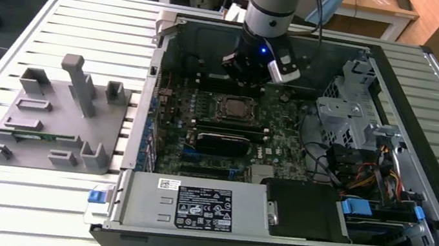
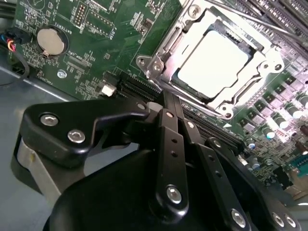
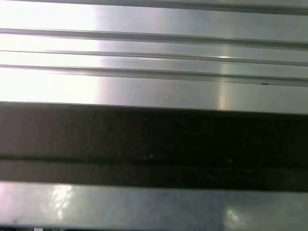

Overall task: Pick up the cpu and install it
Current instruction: 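Install the first cpu locking lever, then install the second cpu locking lever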

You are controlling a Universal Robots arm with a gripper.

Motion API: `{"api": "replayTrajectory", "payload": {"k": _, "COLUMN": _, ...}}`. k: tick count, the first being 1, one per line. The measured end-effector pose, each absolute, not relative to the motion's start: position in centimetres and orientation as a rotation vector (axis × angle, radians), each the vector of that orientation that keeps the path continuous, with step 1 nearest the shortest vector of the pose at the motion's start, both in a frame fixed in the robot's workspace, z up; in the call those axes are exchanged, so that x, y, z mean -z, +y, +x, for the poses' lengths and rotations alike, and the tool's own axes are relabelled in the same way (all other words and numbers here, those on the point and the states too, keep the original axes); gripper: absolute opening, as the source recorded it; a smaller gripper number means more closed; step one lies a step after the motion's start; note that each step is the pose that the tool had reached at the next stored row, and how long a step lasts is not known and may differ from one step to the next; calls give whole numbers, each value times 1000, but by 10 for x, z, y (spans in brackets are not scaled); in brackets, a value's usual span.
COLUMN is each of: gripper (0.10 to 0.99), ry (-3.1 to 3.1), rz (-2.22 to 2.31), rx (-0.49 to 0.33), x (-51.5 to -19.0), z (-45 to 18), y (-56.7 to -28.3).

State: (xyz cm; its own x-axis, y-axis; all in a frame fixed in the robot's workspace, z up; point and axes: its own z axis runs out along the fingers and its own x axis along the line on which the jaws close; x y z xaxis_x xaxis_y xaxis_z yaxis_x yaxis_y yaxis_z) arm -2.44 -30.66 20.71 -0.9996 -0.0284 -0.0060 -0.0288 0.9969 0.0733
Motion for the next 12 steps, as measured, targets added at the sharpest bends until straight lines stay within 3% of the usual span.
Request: {"api": "replayTrajectory", "payload": {"k": 12, "gripper": 106, "ry": 3134, "rz": -45, "rx": -115, "x": -207, "z": -24, "y": -313}}
